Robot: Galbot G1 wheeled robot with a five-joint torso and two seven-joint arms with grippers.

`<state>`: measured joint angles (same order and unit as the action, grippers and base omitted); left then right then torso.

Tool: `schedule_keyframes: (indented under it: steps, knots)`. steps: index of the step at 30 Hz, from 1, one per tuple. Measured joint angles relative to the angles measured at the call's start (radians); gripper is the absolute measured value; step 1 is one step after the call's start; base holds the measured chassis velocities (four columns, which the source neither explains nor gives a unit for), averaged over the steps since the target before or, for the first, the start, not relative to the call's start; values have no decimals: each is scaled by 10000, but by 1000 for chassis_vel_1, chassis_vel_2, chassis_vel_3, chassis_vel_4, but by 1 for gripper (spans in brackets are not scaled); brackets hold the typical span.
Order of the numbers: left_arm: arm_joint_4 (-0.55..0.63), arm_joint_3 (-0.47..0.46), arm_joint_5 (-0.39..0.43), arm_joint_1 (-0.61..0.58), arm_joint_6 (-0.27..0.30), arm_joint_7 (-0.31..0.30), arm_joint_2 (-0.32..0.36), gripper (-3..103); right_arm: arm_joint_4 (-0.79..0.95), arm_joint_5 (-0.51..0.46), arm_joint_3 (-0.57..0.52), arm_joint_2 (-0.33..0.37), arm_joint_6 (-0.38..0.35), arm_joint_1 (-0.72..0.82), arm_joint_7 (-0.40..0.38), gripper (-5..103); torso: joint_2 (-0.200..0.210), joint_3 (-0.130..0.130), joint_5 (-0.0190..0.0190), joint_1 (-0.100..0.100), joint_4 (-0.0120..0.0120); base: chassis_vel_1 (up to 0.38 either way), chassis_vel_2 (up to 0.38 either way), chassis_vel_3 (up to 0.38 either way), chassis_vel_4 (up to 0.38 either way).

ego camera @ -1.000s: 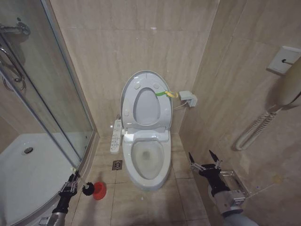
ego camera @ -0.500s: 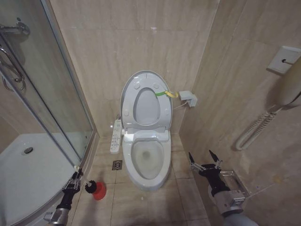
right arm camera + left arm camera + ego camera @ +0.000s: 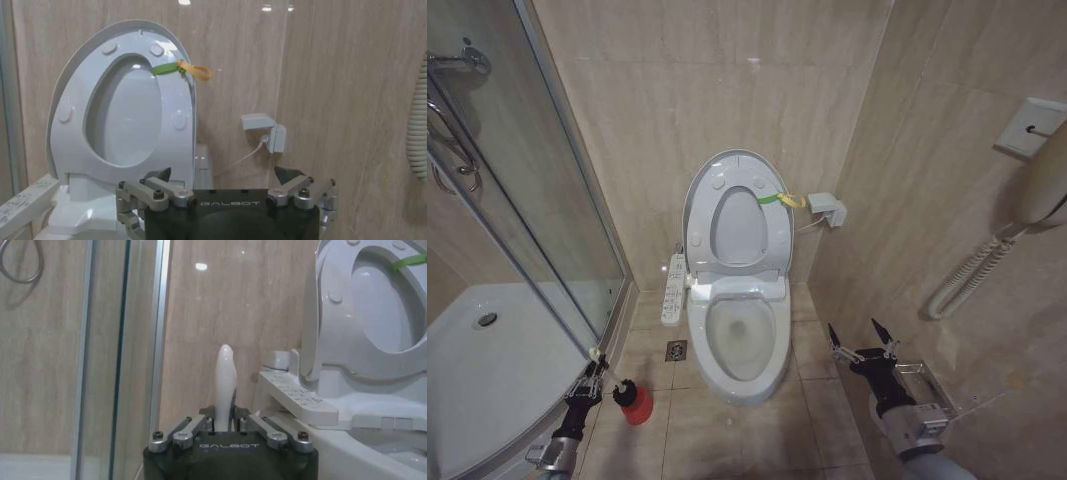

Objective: Open the toilet lid, clean the toilet bowl with a toilet brush, close the toilet lid, and flush.

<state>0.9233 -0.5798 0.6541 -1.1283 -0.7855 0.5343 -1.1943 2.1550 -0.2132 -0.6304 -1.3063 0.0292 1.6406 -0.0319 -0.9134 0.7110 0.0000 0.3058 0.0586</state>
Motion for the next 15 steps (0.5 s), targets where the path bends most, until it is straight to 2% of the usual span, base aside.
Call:
schedule_keyframes:
  steps: [15]
  knots:
    - [126,2,-105,-71,153,-71,28,18,0,0,0,0,0,0,0,100,0,0,0,0,0,0,0,0,0]
